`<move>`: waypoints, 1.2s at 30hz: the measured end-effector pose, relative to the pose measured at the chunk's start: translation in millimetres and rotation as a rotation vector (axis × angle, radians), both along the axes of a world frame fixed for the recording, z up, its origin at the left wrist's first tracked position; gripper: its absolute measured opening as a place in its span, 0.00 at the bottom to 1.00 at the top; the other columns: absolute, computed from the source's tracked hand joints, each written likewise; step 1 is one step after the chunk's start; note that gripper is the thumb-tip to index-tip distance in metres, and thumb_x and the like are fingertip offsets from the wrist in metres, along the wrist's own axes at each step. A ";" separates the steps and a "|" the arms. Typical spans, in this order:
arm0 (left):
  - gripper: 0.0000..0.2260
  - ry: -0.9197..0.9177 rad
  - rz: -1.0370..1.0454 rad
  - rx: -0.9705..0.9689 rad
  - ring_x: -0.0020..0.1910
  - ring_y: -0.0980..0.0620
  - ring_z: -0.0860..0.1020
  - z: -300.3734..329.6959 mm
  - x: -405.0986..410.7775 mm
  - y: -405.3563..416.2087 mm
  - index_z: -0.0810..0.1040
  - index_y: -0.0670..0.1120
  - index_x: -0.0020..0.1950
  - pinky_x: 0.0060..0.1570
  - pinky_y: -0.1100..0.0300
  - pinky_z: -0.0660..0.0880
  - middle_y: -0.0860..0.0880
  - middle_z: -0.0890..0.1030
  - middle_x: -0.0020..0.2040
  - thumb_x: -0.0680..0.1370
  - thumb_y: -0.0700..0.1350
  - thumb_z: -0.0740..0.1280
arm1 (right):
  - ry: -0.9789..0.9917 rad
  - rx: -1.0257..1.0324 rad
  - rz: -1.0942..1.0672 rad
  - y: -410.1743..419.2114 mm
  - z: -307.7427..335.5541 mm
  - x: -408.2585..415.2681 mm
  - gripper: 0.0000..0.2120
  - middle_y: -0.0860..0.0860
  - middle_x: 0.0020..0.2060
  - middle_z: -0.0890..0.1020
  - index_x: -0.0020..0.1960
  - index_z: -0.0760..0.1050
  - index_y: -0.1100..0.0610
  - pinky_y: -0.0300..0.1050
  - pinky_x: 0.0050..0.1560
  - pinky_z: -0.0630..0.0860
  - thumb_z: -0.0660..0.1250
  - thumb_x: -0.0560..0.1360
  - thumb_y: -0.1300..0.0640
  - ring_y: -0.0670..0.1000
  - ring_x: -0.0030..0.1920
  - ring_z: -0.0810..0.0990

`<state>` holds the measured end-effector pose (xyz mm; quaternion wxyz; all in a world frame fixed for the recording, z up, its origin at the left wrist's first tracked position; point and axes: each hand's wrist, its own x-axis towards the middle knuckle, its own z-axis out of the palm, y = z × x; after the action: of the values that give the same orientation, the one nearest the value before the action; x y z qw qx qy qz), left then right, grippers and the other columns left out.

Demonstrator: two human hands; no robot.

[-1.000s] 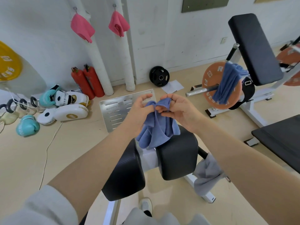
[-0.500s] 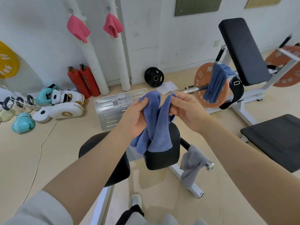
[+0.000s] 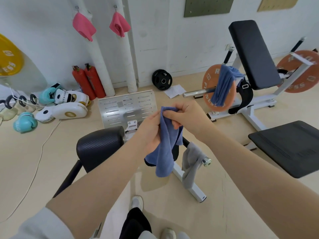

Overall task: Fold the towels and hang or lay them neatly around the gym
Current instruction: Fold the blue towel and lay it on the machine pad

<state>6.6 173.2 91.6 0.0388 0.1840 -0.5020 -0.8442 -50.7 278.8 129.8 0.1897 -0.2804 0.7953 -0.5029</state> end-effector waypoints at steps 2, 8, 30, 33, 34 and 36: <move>0.13 0.008 -0.006 0.011 0.39 0.54 0.77 3.4 8.1 10.0 0.73 0.46 0.45 0.40 0.61 0.76 0.49 0.77 0.42 0.81 0.37 0.51 | 0.085 0.089 -0.043 3.2 -1.4 4.7 0.15 0.47 0.18 0.73 0.30 0.70 0.54 0.31 0.30 0.67 0.68 0.72 0.53 0.41 0.21 0.69; 0.16 0.120 -0.042 0.043 0.46 0.56 0.82 7.5 21.9 19.6 0.76 0.39 0.52 0.53 0.65 0.77 0.47 0.84 0.44 0.82 0.43 0.50 | 0.313 0.186 -0.162 18.4 -5.9 12.2 0.16 0.46 0.22 0.71 0.29 0.67 0.50 0.41 0.30 0.67 0.70 0.70 0.48 0.44 0.27 0.69; 0.12 0.028 -0.036 -0.446 0.47 0.52 0.81 17.6 28.7 22.6 0.82 0.49 0.44 0.54 0.56 0.77 0.50 0.84 0.42 0.79 0.41 0.60 | -0.004 -0.017 0.083 54.8 -17.6 9.9 0.12 0.39 0.24 0.75 0.32 0.74 0.51 0.29 0.34 0.68 0.68 0.73 0.57 0.38 0.28 0.71; 0.12 -0.012 0.044 -0.573 0.43 0.58 0.80 16.2 29.4 15.2 0.81 0.50 0.41 0.49 0.62 0.76 0.57 0.83 0.37 0.79 0.41 0.61 | -0.120 -0.005 0.202 54.2 -24.2 8.3 0.10 0.40 0.27 0.75 0.34 0.75 0.53 0.30 0.34 0.67 0.67 0.74 0.61 0.39 0.30 0.71; 0.11 -0.034 0.081 -0.612 0.41 0.61 0.78 15.5 29.3 12.9 0.80 0.51 0.41 0.46 0.65 0.75 0.57 0.82 0.36 0.79 0.42 0.61 | -0.167 0.004 0.250 53.3 -25.2 8.6 0.09 0.45 0.30 0.75 0.36 0.75 0.55 0.31 0.35 0.68 0.66 0.75 0.62 0.42 0.33 0.71; 0.12 -0.071 0.167 -0.645 0.40 0.62 0.77 15.2 29.1 7.2 0.78 0.53 0.40 0.41 0.68 0.73 0.57 0.80 0.37 0.80 0.43 0.60 | -0.262 0.044 0.335 51.3 -27.3 7.9 0.08 0.50 0.33 0.74 0.38 0.75 0.57 0.34 0.38 0.69 0.65 0.75 0.61 0.45 0.36 0.72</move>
<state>35.7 180.5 106.8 0.1466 0.2322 -0.7274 -0.6288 -42.8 330.1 102.5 0.3787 -0.3368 0.7166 -0.4792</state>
